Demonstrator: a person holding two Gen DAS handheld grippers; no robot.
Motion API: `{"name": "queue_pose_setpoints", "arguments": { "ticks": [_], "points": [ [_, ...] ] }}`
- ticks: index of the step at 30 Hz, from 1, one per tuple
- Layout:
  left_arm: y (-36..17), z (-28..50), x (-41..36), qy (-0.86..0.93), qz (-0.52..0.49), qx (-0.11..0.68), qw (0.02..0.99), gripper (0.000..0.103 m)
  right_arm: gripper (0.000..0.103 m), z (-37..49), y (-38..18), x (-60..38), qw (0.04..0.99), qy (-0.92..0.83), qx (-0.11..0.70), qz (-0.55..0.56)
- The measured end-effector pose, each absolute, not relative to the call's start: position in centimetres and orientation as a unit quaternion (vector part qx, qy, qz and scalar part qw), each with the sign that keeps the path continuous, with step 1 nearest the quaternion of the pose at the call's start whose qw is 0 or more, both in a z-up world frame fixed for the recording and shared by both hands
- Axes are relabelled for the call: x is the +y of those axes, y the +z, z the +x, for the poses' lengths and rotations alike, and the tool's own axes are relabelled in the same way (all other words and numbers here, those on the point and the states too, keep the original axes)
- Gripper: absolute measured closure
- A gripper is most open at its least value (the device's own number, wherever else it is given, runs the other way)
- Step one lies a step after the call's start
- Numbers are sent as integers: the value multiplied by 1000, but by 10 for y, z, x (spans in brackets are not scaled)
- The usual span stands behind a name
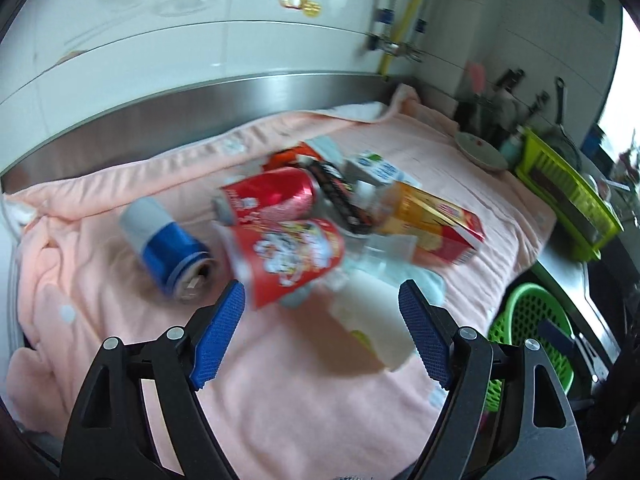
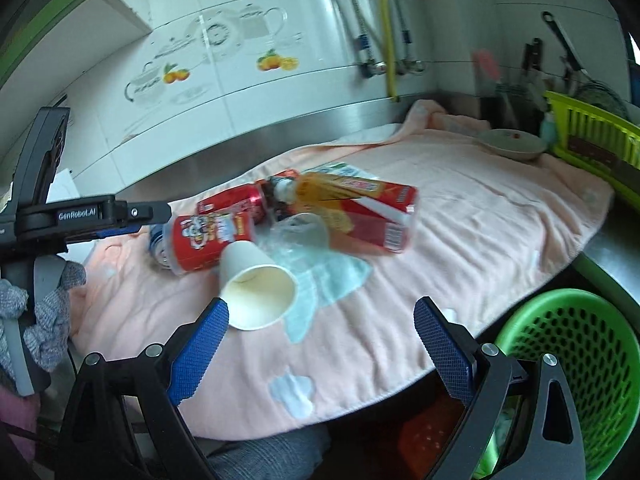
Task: Collect trash
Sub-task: 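Move both open grippers back over the trash on the towel, then grasp the red snack cup with the left gripper while the right grasps the paper cup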
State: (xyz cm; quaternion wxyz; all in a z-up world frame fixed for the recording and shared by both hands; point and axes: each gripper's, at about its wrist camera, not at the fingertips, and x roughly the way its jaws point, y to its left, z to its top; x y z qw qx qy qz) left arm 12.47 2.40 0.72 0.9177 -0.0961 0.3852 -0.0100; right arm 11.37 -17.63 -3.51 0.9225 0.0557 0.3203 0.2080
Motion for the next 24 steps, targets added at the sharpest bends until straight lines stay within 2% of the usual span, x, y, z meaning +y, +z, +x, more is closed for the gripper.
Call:
{"name": "queue_pose_setpoints", "arguments": {
  "ticks": [15,24],
  "points": [
    [-2,146,130,89,-166,391,901,16,11,163,-65,-118,897,272,347,45],
    [-33,171,151,103,-211,423,875,15,11,185,-83,-109,885,278,370,53]
  ]
}}
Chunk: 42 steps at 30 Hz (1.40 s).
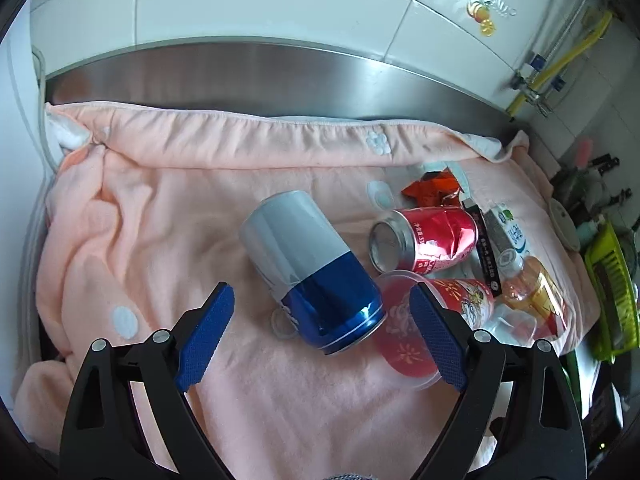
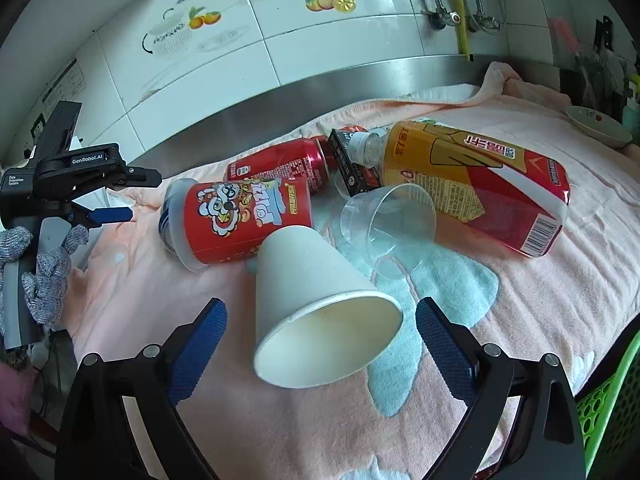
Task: Collect trash
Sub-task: 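Grasp the red snack cup with the left gripper while the right grasps the paper cup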
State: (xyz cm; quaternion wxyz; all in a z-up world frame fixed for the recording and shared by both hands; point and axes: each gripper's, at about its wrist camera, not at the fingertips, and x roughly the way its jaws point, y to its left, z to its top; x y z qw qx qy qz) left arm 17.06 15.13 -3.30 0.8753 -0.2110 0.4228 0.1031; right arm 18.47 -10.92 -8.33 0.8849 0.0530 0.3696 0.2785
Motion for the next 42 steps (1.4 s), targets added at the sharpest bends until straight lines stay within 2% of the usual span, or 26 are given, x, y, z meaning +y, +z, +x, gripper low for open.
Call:
{"name": "queue_pose_setpoints", "arguments": {
  "ticks": [8,14,18,20,28,35,39,41,42],
  "points": [
    [-27,173,128,32,-162,409,898,15,11,189,-92,-101,879,287,378,51],
    [-28,167,108,-28,-148,400,904,15,27,191,-96,-100,877,284,384,50],
    [-33,166,93,-62,-135,402,904,18,29,189,-96,-103,879,283,381,52],
    [-38,168,82,-76,-120,406,903,28,30,186,-95,-106,881,279,378,53],
    [-57,183,63,-105,-108,420,895,48,30,169,-87,-126,891,260,367,57],
    [-67,190,49,-120,-108,423,892,76,30,152,-75,-150,902,235,355,74],
    [-65,186,40,-129,-105,415,894,85,31,143,-70,-162,908,219,347,80],
    [-62,183,36,-133,-106,410,896,97,31,137,-67,-170,911,211,343,87],
    [-60,181,34,-136,-105,407,897,98,31,134,-66,-173,913,207,341,88]
  ]
}}
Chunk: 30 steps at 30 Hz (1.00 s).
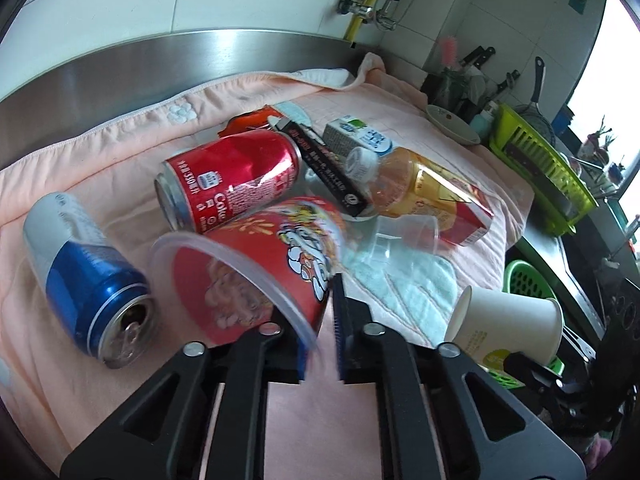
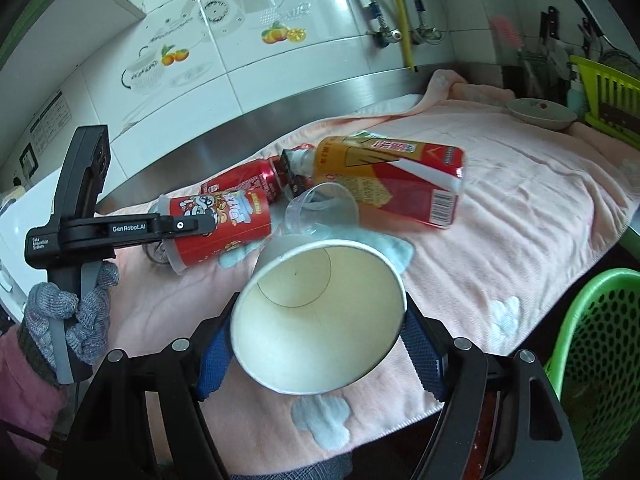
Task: Collect trash
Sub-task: 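Grasp the red snack cup with the left gripper while the right grasps the paper cup, then carry both cups over the green basket and drop them in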
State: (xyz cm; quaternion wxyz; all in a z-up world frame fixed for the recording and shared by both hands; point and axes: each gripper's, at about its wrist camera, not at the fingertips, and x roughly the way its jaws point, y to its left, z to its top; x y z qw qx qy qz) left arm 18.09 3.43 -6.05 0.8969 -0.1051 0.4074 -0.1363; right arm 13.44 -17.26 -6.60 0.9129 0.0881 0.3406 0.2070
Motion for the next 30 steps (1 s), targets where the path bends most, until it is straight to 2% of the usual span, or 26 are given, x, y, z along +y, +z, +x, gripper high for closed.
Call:
{"name": "queue_pose_setpoints", "arguments": {
  "ticks": [18,30],
  "points": [
    [-4,130,5,-191,-106,353,910,99,31,80,-62,-283,939,57,317,118],
    [20,118,-86,-294,-75,346,888,99,30,34,-84,-380,929,-75,330,149]
  ]
}}
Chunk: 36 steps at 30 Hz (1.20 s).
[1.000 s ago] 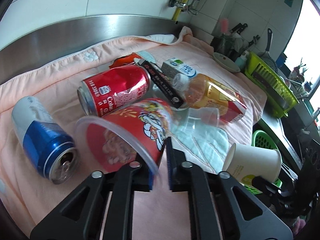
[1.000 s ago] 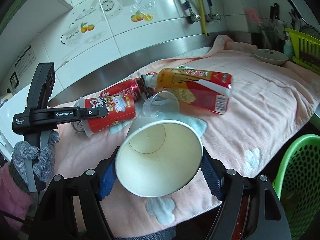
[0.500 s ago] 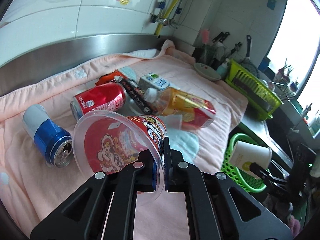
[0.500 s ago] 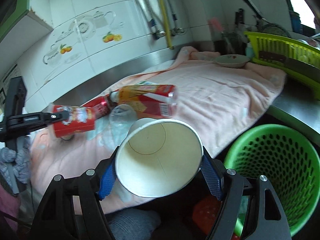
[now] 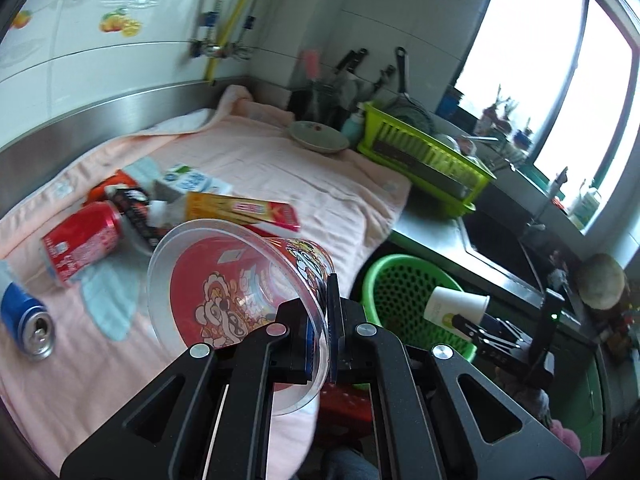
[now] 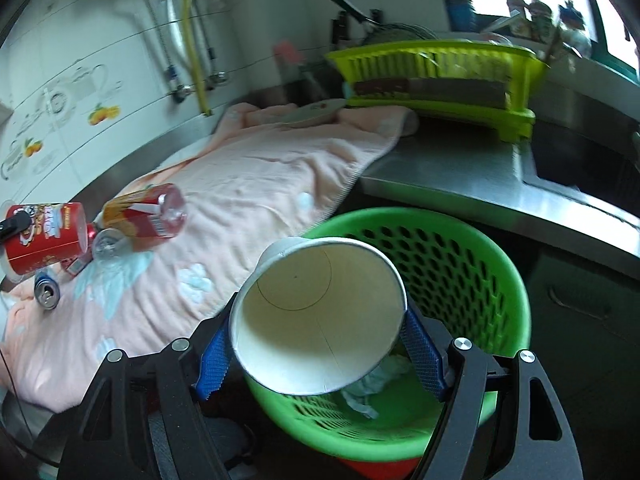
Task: Collect trash
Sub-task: 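Carry both cups over the green basket and drop them in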
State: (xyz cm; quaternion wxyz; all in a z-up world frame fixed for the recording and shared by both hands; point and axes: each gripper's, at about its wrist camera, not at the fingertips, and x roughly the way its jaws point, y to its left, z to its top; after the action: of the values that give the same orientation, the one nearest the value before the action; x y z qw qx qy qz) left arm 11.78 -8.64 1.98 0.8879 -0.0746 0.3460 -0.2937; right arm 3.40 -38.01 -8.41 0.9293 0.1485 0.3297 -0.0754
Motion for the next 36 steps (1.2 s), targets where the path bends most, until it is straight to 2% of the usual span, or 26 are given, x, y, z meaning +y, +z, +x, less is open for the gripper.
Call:
{"name": "queue_pose_setpoints", "arguments": {
  "ticks": [14,22,33,36],
  "points": [
    [-4,116,-218,-385,-14,384,839,99,25,6,-97,-412,921,-109,336,166],
    [-27,118,-261,-401,4,411,819,99,19,-13,-88,-419,925,-119,318,170],
    [-61,119,-303,-412,14,440,798,97,19,-31,-87,-427,925,-121,309,187],
    [-70,120,-306,-416,16,452,789,88,19,-32,-88,-427,924,-120,309,189]
  ]
}}
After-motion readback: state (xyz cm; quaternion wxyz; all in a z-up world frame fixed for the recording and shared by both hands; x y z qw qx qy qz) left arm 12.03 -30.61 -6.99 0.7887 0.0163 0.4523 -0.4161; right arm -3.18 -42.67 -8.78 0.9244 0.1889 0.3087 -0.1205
